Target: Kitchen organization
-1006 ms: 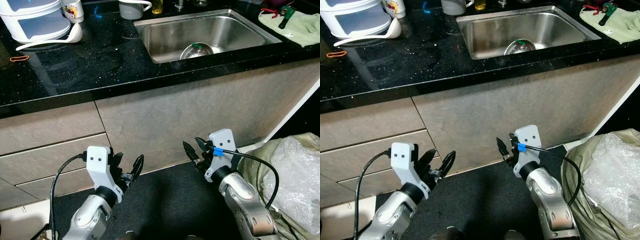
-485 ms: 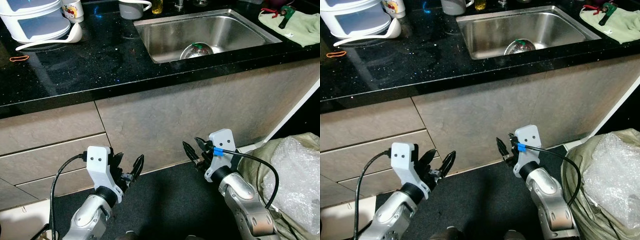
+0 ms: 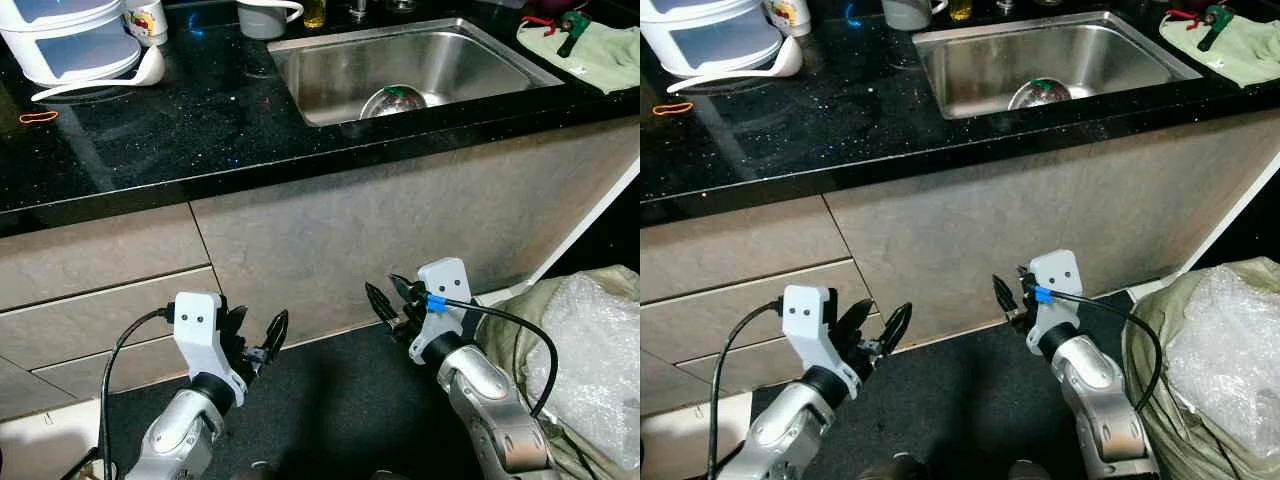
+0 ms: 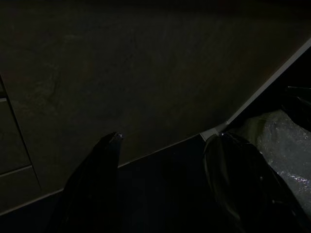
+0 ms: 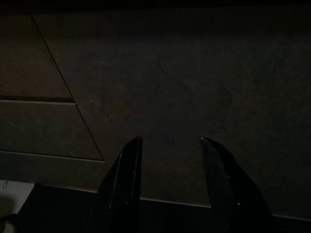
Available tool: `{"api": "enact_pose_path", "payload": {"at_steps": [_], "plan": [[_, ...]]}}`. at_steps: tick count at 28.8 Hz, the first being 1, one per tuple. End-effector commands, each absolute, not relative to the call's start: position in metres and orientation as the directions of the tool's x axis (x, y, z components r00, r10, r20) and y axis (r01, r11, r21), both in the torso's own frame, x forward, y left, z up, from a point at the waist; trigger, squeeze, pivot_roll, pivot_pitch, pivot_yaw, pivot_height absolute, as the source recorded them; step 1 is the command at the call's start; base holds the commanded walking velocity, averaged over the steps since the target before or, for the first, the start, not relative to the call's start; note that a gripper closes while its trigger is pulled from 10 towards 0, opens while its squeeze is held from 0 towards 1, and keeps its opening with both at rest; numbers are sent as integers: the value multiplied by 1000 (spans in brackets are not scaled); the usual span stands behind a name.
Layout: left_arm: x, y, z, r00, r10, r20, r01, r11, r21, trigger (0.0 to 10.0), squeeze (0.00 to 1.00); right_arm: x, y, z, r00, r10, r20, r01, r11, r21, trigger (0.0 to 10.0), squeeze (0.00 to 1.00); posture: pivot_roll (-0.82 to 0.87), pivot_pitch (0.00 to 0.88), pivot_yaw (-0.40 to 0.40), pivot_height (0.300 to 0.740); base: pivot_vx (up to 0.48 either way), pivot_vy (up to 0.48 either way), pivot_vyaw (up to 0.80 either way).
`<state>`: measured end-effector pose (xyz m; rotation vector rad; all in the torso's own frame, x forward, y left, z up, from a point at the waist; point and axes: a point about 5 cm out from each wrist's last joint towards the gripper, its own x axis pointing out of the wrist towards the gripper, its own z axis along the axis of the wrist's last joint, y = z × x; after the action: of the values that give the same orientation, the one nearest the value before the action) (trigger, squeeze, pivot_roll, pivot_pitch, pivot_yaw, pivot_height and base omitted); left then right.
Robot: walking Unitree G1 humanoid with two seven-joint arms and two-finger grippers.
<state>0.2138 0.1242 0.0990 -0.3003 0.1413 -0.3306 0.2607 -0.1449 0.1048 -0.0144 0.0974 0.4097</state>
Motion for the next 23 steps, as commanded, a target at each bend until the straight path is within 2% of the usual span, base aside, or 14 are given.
{"api": "enact_pose_path", "payload": {"at_steps": [1,23], "plan": [[213,125,96,934,-342,-103,295,901,-319,10000,0,259,-144,101,908,402,-117,-403,915,17,10000,0,-47,104,14,740,0,0,0],[214,126,97,935,-340,-101,293,901,-319,10000,0,260,-144,102,909,401,-114,-401,916,19,10000,0,-45,107,15,740,0,0,0]]}}
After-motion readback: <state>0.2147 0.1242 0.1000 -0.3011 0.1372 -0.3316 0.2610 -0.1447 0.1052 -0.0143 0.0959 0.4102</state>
